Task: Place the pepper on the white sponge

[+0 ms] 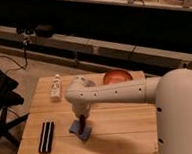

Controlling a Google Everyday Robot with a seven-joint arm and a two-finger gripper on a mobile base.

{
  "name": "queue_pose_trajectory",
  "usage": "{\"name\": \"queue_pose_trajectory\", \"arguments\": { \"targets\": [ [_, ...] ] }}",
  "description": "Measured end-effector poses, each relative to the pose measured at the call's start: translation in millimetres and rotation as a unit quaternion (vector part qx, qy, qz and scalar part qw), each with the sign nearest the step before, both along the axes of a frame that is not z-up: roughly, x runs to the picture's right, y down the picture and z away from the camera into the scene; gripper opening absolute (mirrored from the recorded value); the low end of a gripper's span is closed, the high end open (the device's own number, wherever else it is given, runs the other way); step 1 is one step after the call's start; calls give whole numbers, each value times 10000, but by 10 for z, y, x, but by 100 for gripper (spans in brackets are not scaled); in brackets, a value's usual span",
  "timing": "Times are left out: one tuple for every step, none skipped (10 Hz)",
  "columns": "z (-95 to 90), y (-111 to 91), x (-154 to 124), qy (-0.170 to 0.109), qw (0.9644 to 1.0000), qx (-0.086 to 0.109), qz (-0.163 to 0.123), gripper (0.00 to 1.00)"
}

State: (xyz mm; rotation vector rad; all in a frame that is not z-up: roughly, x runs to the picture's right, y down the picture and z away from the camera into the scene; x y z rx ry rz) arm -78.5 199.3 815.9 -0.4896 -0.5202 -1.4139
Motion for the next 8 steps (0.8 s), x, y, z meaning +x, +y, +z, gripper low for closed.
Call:
{"name": "queue_pose_trajectory", "arguments": {
  "targets": [
    [4,23,-70,-6,9999,102,7,39],
    [7,41,-111,-14,9998,173,17,48],
    [6,66,-138,0,9995,300,25,60],
    [4,63,-157,-5,9995,325,28,71],
    [2,62,-165,-17,9997,261,31,79],
    [12,56,-152,-40,10000,90,4,80],
    [23,52,-124,-42,10000,41,-20,80],
    [23,52,-124,-35,9999,164,-38,80]
  ]
}}
